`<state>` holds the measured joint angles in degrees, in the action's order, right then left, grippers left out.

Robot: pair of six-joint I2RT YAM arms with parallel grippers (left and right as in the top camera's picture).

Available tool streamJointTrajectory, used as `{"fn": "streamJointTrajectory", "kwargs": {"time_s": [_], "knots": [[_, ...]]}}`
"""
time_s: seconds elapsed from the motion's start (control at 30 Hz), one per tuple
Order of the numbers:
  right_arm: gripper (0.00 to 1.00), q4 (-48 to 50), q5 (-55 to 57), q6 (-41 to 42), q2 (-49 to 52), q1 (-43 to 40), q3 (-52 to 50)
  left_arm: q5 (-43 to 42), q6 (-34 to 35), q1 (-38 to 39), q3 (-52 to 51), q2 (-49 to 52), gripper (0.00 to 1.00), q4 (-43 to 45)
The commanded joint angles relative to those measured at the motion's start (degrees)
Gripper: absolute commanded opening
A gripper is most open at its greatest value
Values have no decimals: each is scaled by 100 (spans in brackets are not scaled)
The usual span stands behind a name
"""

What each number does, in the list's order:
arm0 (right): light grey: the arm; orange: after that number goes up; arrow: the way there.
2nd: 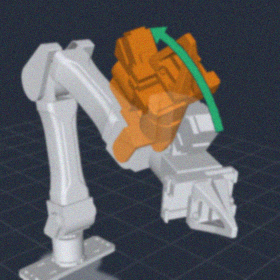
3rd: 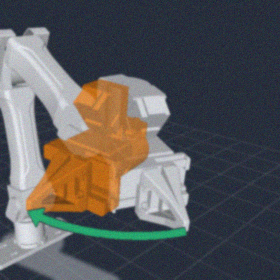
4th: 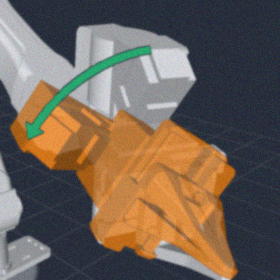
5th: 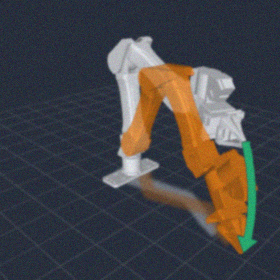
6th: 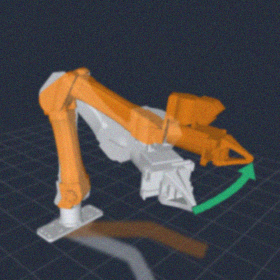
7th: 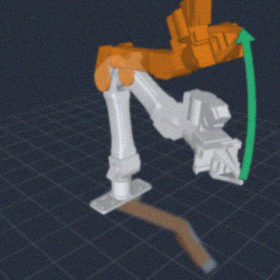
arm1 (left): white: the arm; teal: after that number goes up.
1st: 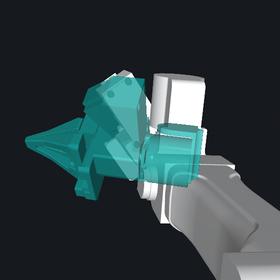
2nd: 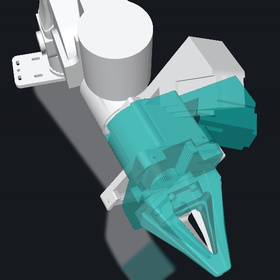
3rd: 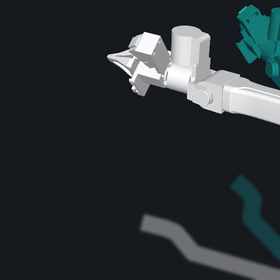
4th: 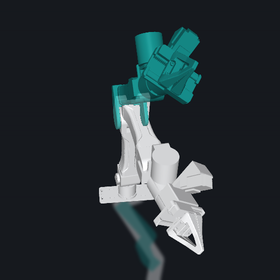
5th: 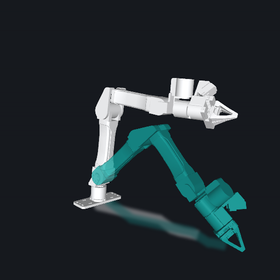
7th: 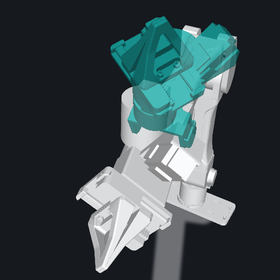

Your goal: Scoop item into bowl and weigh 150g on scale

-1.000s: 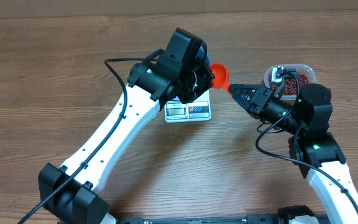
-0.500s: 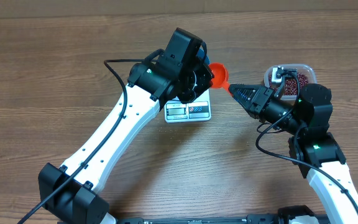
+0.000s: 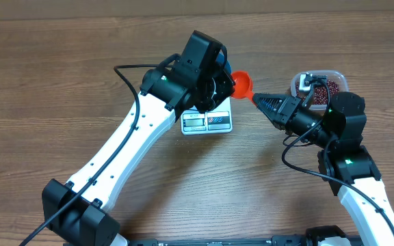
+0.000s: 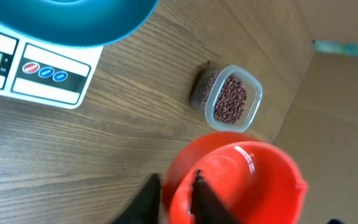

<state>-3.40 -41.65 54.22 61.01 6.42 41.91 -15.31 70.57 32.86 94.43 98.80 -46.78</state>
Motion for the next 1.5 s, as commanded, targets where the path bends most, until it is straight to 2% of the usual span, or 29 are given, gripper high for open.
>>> {"fn": "streamJointTrajectory", "kwargs": {"time_s": [0.0,0.13,0.23,0.3,0.5,0.6,0.73,0.97,1.17,1.27,1.33,1.4,1.47], "knots": [[4,13,50,48,-63,-15,92,118,-28,-63,33,20,38,33],[4,13,72,44,-63,-17,92,240,-142,-138,35,20,63,33],[4,9,116,-70,-63,-17,92,219,-649,-330,35,15,68,33],[4,-37,118,-92,-63,-68,92,186,-1204,-459,35,9,69,33],[4,-546,109,-452,-63,-461,94,-238,-3469,-820,35,-4,66,28],[4,-966,111,-743,-63,-682,173,-363,-4291,-885,35,-15,66,22],[4,-1891,192,-1327,-63,-944,584,-354,-4876,-885,87,-37,66,0],[4,-3657,791,-2293,-63,-1331,1582,-2,-5497,-883,535,-37,67,-520],[4,-4441,1231,-2691,-63,-1648,2026,90,-6028,-789,774,-37,67,-1003],[4,-4607,1314,-2796,-61,-1832,2033,164,-6054,-678,772,-22,63,-1150],[4,-4736,1519,-2809,-61,-1939,2033,256,-6052,-570,769,2,54,-1224],[4,-4824,1665,-2885,-61,-2006,2033,323,-6046,-476,763,33,36,-1276],[4,-4903,1858,-2883,-61,-2022,2031,398,-6026,-382,728,57,22,-1290]]}}
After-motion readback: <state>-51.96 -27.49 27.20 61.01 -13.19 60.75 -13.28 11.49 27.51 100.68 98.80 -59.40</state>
